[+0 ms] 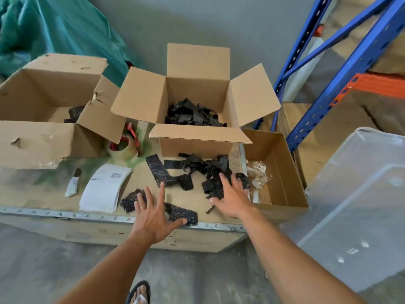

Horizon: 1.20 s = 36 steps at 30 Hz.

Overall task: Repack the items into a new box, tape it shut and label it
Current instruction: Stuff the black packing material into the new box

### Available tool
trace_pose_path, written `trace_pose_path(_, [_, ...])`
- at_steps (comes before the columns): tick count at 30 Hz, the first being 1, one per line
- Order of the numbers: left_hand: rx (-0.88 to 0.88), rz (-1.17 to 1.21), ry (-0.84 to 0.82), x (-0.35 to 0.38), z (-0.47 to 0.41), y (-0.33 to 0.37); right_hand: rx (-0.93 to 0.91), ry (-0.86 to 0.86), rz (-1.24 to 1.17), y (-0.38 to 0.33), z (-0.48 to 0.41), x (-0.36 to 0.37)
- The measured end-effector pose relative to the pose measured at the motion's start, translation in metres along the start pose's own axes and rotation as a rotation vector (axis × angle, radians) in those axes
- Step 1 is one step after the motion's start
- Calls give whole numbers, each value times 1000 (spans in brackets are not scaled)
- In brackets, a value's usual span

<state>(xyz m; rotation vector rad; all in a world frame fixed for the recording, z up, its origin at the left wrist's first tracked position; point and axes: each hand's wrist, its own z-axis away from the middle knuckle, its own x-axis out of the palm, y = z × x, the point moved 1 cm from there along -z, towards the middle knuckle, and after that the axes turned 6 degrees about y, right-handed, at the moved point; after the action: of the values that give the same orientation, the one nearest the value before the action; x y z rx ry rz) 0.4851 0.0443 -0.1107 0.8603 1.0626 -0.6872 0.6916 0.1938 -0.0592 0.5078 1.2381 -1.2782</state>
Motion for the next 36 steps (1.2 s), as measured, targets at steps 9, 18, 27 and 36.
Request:
trace_pose_path(9, [2,57,207,21,-44,11,-63,44,22,30,-65,41])
trace_pose_path(18, [72,151,70,24,-79,7,-175,159,125,13,-79,57])
trace_pose_path(27, [341,-181,-211,-3,-141,30,-204,35,88,8,-98,45])
trace_pose_path(36, [412,-154,34,1,-112,18,-418,187,123,2,-66,52])
